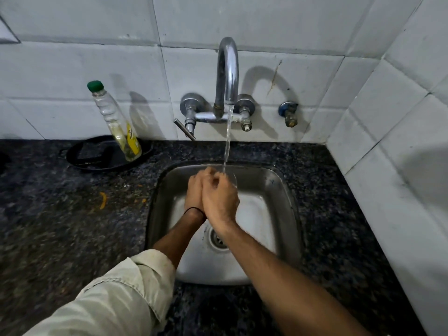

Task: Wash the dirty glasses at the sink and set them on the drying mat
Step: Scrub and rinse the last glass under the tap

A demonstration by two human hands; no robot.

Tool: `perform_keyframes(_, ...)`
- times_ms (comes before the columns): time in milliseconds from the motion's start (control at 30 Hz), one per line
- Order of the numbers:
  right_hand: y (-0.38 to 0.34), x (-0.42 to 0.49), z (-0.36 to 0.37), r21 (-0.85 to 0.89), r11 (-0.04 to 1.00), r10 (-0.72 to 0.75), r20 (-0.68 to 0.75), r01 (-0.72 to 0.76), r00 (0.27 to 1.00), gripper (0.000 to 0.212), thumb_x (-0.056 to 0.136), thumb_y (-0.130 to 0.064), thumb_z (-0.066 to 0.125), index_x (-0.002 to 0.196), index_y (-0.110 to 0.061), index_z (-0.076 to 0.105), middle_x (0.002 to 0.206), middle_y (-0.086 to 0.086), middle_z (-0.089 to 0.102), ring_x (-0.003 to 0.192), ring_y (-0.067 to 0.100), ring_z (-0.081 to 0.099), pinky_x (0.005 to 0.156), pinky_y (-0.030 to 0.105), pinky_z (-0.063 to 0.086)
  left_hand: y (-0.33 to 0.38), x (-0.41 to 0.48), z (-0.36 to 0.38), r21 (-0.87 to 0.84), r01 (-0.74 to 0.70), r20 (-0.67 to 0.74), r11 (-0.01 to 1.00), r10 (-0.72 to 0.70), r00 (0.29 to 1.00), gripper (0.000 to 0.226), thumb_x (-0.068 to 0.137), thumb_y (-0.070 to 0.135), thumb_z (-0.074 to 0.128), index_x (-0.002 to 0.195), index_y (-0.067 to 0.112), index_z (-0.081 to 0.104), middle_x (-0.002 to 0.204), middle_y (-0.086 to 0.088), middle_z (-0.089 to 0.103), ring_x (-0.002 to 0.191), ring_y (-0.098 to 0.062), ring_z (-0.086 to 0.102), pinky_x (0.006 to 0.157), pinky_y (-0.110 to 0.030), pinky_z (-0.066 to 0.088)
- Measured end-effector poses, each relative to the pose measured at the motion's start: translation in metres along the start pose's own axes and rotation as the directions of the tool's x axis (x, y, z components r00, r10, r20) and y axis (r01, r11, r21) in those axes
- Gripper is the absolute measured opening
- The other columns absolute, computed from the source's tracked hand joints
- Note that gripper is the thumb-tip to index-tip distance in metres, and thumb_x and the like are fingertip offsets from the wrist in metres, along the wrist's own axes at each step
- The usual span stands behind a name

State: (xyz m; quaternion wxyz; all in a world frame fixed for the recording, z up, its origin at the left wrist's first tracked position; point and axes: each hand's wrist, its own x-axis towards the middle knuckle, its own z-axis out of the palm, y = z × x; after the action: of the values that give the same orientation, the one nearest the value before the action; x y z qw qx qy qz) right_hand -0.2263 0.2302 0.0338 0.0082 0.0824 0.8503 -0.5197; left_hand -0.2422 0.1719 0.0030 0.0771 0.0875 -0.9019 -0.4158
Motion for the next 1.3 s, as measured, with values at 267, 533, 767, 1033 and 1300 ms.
perform_keyframes(267,0.035,0.026,-0.014,0.582,0.499,0.546,0.364,-0.642,0.755,0.023,0.088,-0.027,0.057,0.090,-0.009,0.070,0.080,0.013,0.068,0.069,0.026,0.065,0.065,0.039,0.055,0.047,-0.010,-0.032,0.672,-0.133,0.257,0.729,-0.061,0.964,0.041,0.077,0.041,0.074,0.113,0.023,0.063,0.114,-0.005,0.066,0.108,-0.029,0.061,0.083,-0.039,0.049)
perform_keyframes(533,0.079,-0.006,0.005,0.519,0.184,0.512,0.674,-0.835,0.532,0.029,0.096,-0.030,0.056,0.078,-0.009,0.065,0.058,0.006,0.062,0.050,0.014,0.062,0.049,0.024,0.054,0.040,-0.021,-0.031,0.622,-0.169,0.376,0.765,-0.102,0.921,0.036,0.077,0.039,0.071,0.111,0.028,0.066,0.110,-0.003,0.068,0.099,-0.027,0.064,0.079,-0.036,0.052)
perform_keyframes(767,0.068,0.006,-0.027,0.111,0.816,0.476,0.429,-0.567,0.768,0.025,0.092,-0.029,0.058,0.079,-0.010,0.068,0.059,0.008,0.064,0.050,0.023,0.060,0.043,0.034,0.054,-0.002,-0.031,-0.040,0.206,0.294,0.649,0.933,-0.355,0.673,0.055,0.067,0.033,0.086,0.114,0.018,0.062,0.106,-0.007,0.067,0.079,-0.019,0.070,0.058,-0.033,0.060)
perform_keyframes(1033,0.016,0.009,-0.048,-0.271,0.880,-0.223,0.488,0.390,0.844,0.035,0.086,-0.034,0.060,0.058,-0.012,0.062,0.055,0.003,0.060,0.054,0.019,0.057,0.056,0.037,0.047,-0.011,-0.050,-0.017,-0.639,0.463,0.589,0.614,0.004,0.808,0.036,0.067,-0.003,0.071,0.100,0.008,0.064,0.087,-0.004,0.074,0.085,-0.014,0.070,0.071,-0.023,0.056)
perform_keyframes(1300,-0.023,0.013,-0.051,-0.613,0.676,-0.348,0.223,0.408,0.911,0.054,0.104,-0.050,0.036,0.091,-0.010,0.070,0.080,0.008,0.059,0.077,0.026,0.058,0.072,0.034,0.038,0.035,-0.034,0.001,-0.396,0.079,0.000,0.915,-0.086,0.996,0.003,0.097,0.015,0.059,0.093,0.015,0.058,0.078,0.008,0.062,0.070,-0.004,0.058,0.055,-0.008,0.045)
